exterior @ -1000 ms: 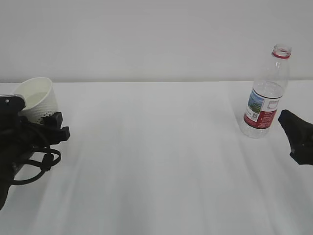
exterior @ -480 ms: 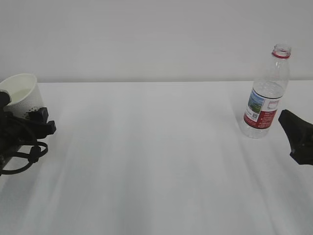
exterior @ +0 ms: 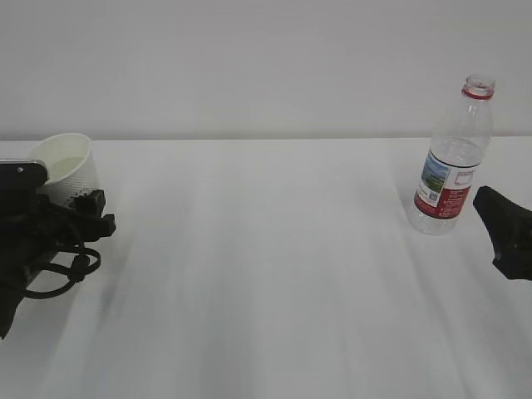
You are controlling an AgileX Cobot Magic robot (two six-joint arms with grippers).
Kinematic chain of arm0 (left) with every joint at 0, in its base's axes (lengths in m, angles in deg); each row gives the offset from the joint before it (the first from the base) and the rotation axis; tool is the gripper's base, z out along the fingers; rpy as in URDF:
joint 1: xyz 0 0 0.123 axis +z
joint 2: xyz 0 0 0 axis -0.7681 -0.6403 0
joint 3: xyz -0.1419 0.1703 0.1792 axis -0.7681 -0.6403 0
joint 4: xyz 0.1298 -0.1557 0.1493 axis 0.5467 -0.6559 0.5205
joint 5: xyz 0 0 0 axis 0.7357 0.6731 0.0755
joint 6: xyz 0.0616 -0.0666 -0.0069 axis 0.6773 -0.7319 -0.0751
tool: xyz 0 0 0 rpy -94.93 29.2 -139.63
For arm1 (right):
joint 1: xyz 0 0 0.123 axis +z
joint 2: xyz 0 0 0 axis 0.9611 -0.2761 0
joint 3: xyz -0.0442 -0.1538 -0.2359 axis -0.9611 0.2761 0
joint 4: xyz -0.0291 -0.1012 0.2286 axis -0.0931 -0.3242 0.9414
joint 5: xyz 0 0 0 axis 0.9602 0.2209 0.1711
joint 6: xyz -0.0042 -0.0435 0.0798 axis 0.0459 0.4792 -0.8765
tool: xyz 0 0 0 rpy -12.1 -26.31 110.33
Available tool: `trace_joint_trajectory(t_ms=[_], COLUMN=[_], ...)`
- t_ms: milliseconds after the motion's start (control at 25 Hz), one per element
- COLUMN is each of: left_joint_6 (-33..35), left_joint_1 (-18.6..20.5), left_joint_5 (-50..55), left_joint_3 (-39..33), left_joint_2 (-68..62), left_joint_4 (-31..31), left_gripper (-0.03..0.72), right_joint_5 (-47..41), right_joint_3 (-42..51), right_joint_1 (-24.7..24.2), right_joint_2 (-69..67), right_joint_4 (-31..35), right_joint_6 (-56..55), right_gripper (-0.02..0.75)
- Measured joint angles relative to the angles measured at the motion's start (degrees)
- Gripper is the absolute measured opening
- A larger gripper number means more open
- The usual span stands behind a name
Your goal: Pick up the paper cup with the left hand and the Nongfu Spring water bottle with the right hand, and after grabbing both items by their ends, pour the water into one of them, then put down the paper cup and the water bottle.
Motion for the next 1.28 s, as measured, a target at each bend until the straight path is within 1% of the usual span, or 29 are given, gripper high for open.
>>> trace_joint_trajectory(t_ms=[280, 680, 920, 1280], left_joint_6=[0.0, 0.0, 0.0, 0.0], left_joint_1=[0.0, 0.0, 0.0, 0.0], left_joint_5=[0.0, 0.0, 0.0, 0.0], left_joint_3=[2.09, 2.09, 2.09, 2.09], left_joint_2=[-4.43, -4.51, -4.51, -4.51], left_joint_4=[3.5, 3.55, 3.43, 3.33], left_gripper=[0.494, 0.535, 0.591, 0.587], right_joint_5=[0.0, 0.0, 0.0, 0.0], right_joint_3=[0.0, 0.0, 0.0, 0.0], right_joint_1=[0.0, 0.0, 0.0, 0.0], right_joint_2=[0.0, 0.0, 0.0, 0.0], right_joint_4=[0.0, 0.0, 0.0, 0.0], right_joint_6=[0.0, 0.0, 0.0, 0.0], right_gripper=[0.573, 0.573, 0.573, 0.573])
